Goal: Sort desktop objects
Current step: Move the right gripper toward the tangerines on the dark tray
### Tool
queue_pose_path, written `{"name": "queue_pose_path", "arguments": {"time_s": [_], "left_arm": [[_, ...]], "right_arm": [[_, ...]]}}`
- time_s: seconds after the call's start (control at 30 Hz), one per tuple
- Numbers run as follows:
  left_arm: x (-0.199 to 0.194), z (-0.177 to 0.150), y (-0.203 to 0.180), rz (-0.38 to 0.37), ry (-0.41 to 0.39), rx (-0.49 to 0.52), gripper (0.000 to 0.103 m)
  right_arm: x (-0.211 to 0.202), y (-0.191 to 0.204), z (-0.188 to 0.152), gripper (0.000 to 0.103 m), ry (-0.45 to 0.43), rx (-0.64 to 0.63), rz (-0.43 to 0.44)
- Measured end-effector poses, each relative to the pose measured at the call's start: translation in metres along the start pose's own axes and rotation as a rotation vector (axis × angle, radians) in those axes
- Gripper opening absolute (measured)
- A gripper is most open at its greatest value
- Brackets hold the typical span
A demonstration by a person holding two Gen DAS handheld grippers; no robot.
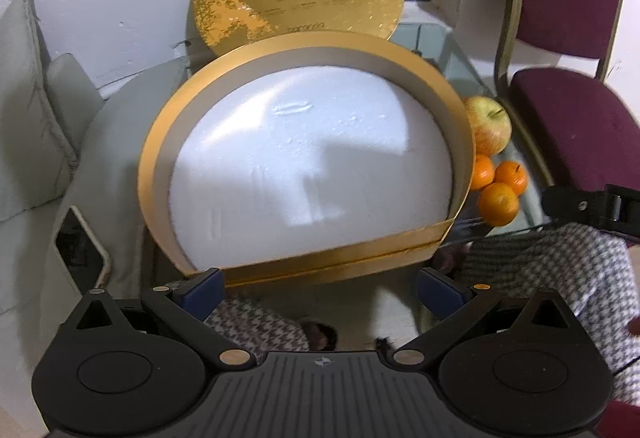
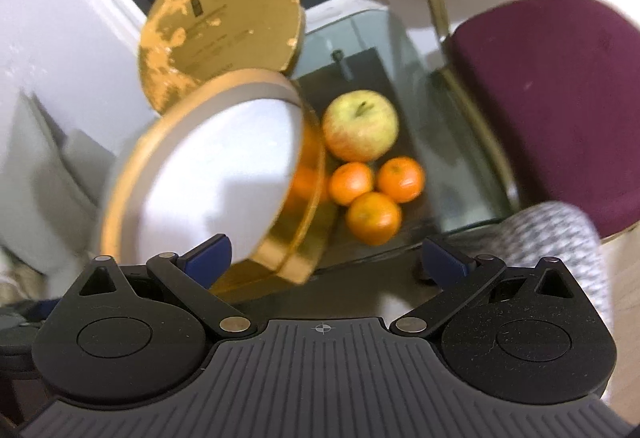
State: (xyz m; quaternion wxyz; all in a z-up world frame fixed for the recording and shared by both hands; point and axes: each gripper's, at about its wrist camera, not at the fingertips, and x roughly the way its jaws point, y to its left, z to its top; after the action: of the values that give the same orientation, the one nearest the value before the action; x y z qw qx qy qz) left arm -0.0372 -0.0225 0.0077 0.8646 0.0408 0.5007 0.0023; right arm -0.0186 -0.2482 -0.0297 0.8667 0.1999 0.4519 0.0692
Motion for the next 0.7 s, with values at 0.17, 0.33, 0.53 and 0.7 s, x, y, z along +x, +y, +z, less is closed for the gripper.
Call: {"name": "queue_pose_path", "arguments": {"time_s": [0.17,0.33,0.53,0.7], "left_arm": [[-0.001,0.006,0.015,-0.045,-0.110,-0.017,0.102],[0.009,0.006,0.017,0.001,-0.081,-0.010,0.102],[0.022,0.000,0.006,0.032,0.006,-0.005,0.102],[0.028,0.000,-0.012,0.008,0.059,0.095,0.102]], "right_arm": [[0.013,0.001,-0.002,0.103,-0.005,-0.037,-0.013],[0.026,0.001,-0.002,0.103,-0.020,-0.117,-0.054],[0.036,-0.002,-0.004,0.103,0.011,-0.127,-0.075],[0.039,-0.004,-0.007,0.103,0.035,-0.136,-0.103]]}}
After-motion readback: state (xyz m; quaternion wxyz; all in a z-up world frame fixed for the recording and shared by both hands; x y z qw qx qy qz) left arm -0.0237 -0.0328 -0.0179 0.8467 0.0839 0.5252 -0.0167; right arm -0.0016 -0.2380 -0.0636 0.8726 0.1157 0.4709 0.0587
